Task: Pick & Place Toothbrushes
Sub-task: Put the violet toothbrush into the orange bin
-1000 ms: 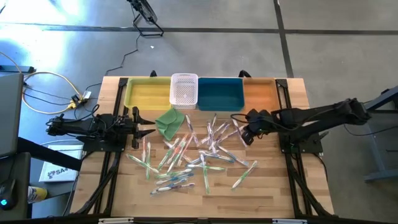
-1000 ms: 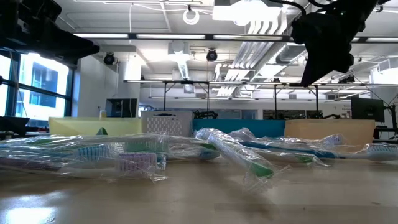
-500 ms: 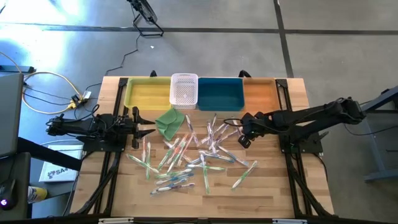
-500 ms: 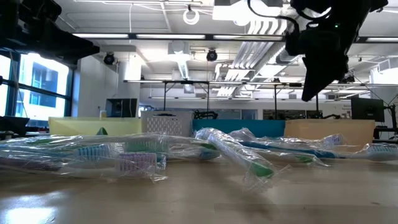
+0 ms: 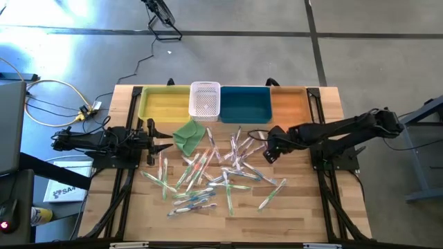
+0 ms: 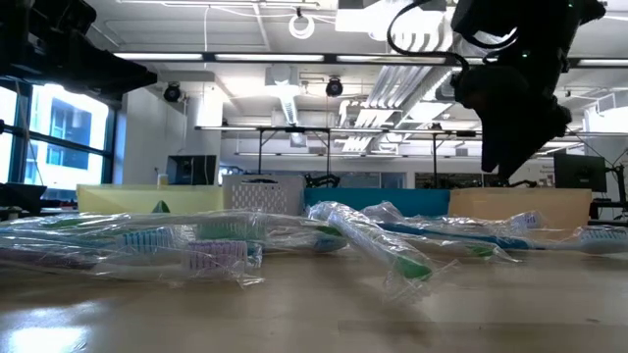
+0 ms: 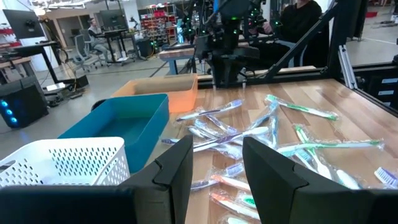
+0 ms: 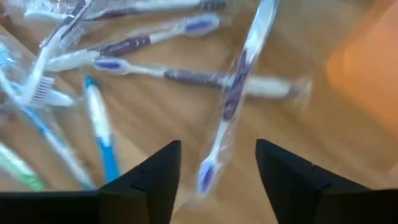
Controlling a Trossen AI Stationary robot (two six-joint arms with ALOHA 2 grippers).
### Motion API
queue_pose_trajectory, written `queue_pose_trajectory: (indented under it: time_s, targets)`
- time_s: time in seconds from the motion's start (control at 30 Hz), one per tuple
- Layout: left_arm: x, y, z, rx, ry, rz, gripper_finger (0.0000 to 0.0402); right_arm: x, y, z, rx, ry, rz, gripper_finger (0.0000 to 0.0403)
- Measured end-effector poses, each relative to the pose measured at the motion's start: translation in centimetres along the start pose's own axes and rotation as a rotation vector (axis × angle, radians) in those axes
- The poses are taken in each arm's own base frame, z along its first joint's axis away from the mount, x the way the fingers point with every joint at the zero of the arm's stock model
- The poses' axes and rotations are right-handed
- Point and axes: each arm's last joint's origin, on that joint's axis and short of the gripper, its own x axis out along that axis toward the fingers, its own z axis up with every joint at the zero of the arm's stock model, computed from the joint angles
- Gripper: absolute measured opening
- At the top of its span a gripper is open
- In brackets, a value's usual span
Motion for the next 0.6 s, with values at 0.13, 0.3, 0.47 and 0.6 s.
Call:
queue_pose_trajectory:
  time_s: [0.13,0.3,0.47,0.6]
  targets:
    - [0.0,0.0,-0.01,0.0,0.001,0.0,0.0136,0.16,0.01,0.03,0.009,0.031,0.013,0.0219]
    - [0.0,-0.01,-0.04,0.001,0.004,-0.001,0.0136,0.2,-0.02,0.17,0.008,-0.01,-0.011,0.0209]
    - [0.0,-0.01,-0.04,0.001,0.004,-0.002,0.0136,0.25,0.04,0.21,0.009,-0.014,-0.009,0.0203]
    - [0.0,-0.02,-0.04,0.001,0.004,-0.004,0.0136,0.25,0.0,0.27,0.008,-0.037,-0.024,0.0203]
